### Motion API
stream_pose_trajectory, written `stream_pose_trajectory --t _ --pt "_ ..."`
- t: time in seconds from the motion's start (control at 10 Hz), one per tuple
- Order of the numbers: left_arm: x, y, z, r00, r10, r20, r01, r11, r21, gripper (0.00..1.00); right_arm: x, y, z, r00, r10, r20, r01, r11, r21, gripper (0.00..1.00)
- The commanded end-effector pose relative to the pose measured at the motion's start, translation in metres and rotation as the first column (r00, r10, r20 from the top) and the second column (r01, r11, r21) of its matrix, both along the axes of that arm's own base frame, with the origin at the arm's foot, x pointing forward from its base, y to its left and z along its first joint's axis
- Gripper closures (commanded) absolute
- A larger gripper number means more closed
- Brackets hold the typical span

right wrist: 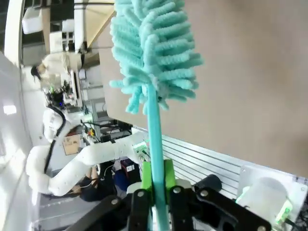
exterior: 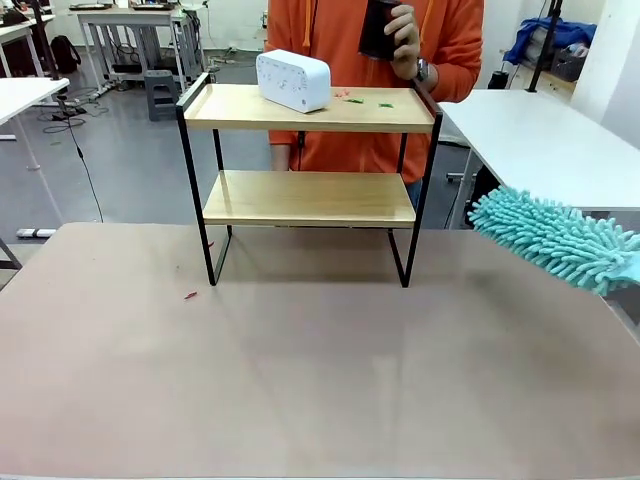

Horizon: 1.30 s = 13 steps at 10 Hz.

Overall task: Clean the shelf.
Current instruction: Clean the specific tier of the Shelf with the Duster once objects are removed, then clean the remaining tier of the Shelf with the Duster once objects are removed.

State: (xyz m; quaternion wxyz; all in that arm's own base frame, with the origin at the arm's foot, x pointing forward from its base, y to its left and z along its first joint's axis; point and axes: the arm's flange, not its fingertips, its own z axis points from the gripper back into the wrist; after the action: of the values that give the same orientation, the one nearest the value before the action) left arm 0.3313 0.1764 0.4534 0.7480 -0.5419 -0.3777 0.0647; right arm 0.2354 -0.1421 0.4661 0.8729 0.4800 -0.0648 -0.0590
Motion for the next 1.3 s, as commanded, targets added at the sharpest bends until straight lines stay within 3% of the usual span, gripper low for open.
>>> stream_pose_trajectory --t 0.0,1.2 --pt "0.0008 -0.0026 -0.0008 0.999 0.001 0.034 -0.001 1.000 -0.007 0.00 -0.0159 0.0059 0.0196 0.997 0.040 0.069 -0.040 0.999 0.007 0.88" --pt "0.0008 -0.0026 -0.0008 0.999 0.001 0.034 -0.001 1.000 -0.007 0.00 -0.0159 0.0059 0.0196 0.997 0.040 0.069 -0.040 0.999 0.007 0.88"
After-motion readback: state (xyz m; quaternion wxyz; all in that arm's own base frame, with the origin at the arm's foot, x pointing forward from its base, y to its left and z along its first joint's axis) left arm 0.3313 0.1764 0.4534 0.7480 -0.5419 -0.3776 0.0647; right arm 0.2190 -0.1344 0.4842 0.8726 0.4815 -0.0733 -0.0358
